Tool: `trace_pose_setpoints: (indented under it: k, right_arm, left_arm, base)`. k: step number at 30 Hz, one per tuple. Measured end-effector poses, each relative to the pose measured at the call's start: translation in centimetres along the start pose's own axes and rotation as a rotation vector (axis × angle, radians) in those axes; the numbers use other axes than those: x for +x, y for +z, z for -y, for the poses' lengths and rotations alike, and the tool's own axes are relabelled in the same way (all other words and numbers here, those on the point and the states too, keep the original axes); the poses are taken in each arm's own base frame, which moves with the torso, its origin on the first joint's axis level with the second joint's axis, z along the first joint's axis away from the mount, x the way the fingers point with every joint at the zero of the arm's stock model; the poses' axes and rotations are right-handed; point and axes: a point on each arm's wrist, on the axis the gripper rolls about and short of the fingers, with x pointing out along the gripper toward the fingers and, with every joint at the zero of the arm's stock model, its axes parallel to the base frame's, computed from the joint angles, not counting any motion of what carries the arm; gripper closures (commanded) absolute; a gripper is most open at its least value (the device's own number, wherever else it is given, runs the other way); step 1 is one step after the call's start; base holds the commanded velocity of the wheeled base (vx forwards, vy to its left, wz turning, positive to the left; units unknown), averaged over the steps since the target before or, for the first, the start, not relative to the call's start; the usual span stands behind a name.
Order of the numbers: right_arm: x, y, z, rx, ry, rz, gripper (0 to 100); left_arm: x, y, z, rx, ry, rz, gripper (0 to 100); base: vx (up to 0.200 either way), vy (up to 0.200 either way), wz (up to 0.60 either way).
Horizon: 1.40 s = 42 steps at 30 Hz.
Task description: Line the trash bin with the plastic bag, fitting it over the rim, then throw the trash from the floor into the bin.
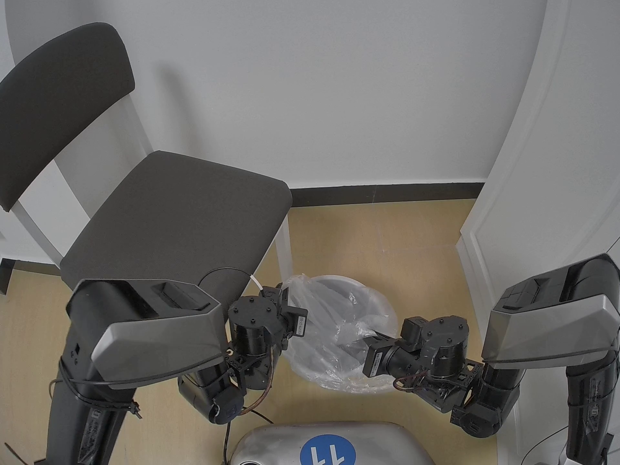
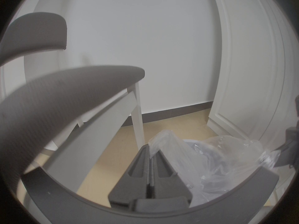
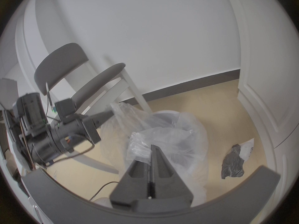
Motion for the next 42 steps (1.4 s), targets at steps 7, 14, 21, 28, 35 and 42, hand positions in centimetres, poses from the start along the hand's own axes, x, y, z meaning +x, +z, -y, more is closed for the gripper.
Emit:
trace_pose_setpoints:
  k: [7, 14, 21, 28, 35, 42]
  right_arm:
    - [0.6, -0.8, -0.4, 0.055, 0.02, -0.015, 100]
    - [2.1, -0.1, 0.5, 0.112, -0.001, 0.03, 100]
    - [3.8, -0.2, 1.4, 0.202, -0.066, -0.03, 100]
    - [5.3, -0.3, 1.5, 0.296, -0.138, -0.122, 100]
    - [6.8, -0.1, 0.2, 0.328, -0.132, -0.142, 100]
    - [8.3, -0.7, -1.4, 0.31, -0.135, -0.194, 100]
  left_arm:
    - [-2.0, 2.3, -0.1, 0.012, -0.037, 0.018, 100]
    - [-2.7, 3.2, -0.3, 0.009, -0.043, 0.03, 100]
    - [-3.2, 3.4, -0.6, 0.028, -0.042, 0.024, 100]
    - [-3.8, 3.2, -1.0, 0.061, -0.043, 0.003, 100]
    - [-4.2, 3.0, -1.2, 0.094, -0.043, -0.014, 100]
    - [-5.5, 2.3, -1.9, 0.183, -0.048, -0.064, 100]
  base:
    - [0.0, 0.0, 0.0]
    - [0.0, 0.0, 0.0]
    - [0.0, 0.0, 0.0]
    - [0.0, 0.0, 0.0]
    - [0.0, 0.0, 0.0]
    - [0.0, 0.0, 0.0]
